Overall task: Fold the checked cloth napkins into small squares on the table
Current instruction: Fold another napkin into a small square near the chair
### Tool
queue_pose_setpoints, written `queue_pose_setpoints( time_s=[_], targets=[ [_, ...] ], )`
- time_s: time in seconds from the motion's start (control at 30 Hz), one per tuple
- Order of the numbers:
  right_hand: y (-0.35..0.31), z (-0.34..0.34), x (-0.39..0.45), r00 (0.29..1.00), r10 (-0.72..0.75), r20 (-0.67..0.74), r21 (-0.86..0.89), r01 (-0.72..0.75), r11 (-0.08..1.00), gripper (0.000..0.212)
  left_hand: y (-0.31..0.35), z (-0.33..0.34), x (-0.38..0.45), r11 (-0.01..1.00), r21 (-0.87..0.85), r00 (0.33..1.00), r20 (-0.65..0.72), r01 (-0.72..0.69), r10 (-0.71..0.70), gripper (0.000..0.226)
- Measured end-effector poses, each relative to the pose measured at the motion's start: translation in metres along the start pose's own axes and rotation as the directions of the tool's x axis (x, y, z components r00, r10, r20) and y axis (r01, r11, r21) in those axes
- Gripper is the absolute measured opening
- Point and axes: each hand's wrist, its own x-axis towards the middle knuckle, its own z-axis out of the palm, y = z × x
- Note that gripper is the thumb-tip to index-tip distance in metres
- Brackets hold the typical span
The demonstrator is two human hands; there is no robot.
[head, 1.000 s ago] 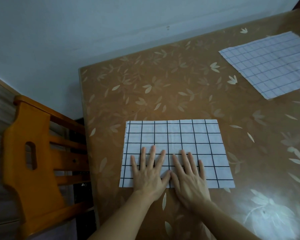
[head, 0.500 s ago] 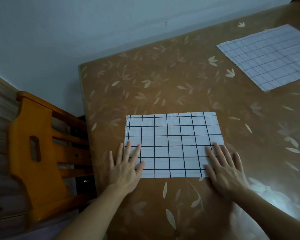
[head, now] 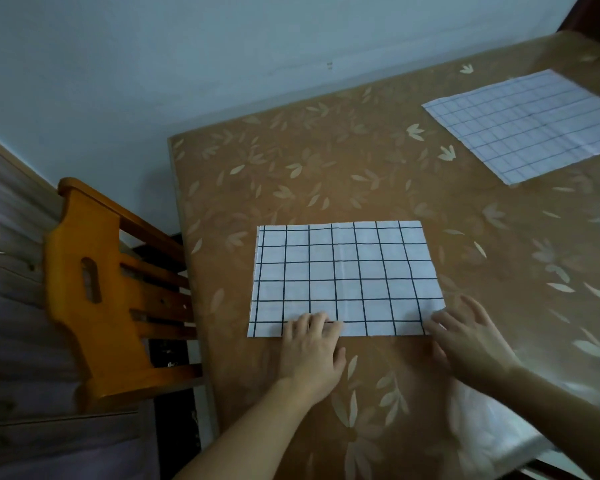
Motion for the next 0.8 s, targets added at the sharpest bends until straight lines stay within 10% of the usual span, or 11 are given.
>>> queue_pose_setpoints(
  time_s=[0.23,0.6,0.8],
  targets=[
    [-0.006,-0.014,0.029,0.989,-0.053,0.136,-0.01,0.055,0.998,0.017,0.01,-0.003,-0.004,1.0,0.025,0.999,0.039,0.015,-0.016,0.046],
    [-0.13,-0.056,-0.008,0.874,0.274,0.401,0.489,-0.457,0.743,0.028,0.025,-0.026,-0.057,0.957,0.01,0.955,-0.07,-0.29,0.29,0.034],
    [-0.177,-0.066,-0.047,0.965,0.075,0.253,0.666,-0.23,0.709,0.045,-0.004,-0.018,-0.094,0.975,-0.087,0.975,-0.11,-0.202,0.192,0.035]
  ],
)
